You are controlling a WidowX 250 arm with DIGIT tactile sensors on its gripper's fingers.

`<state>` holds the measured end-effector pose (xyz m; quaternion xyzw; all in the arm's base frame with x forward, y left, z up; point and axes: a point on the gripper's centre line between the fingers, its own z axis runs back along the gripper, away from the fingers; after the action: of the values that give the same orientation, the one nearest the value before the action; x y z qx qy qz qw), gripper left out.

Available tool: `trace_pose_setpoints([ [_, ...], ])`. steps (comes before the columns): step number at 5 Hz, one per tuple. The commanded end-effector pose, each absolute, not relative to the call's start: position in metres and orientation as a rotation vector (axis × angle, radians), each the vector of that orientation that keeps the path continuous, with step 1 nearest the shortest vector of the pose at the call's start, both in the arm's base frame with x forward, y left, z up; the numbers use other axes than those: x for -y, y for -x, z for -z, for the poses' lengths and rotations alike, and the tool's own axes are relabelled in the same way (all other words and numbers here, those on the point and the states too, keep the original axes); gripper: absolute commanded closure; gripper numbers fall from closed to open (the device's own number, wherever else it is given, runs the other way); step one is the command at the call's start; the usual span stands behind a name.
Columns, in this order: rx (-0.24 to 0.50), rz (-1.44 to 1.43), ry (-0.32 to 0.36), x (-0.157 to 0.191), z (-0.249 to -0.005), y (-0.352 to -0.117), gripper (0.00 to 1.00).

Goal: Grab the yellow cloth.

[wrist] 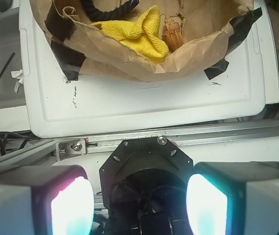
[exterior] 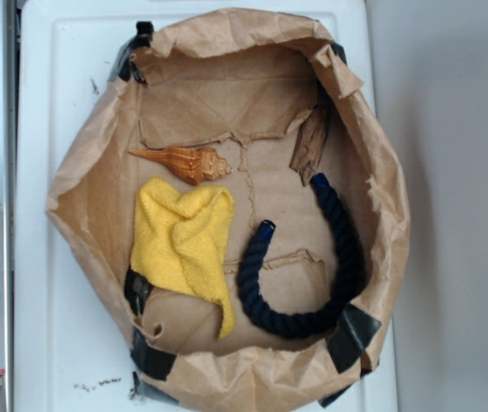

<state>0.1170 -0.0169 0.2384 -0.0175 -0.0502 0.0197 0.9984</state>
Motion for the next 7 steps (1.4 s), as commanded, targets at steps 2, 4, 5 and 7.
trace_pose_setpoints([
  [2,0.112,-0.072,0.032,0.020,-0.234,-0.163,0.00],
  [4,0.189,-0.074,0.019,0.019,-0.229,-0.225,0.00],
  [5,0.195,-0.043,0.008,0.012,-0.207,-0.257,0.00],
  [7,0.195,-0.043,0.008,0.012,-0.207,-0.257,0.00],
])
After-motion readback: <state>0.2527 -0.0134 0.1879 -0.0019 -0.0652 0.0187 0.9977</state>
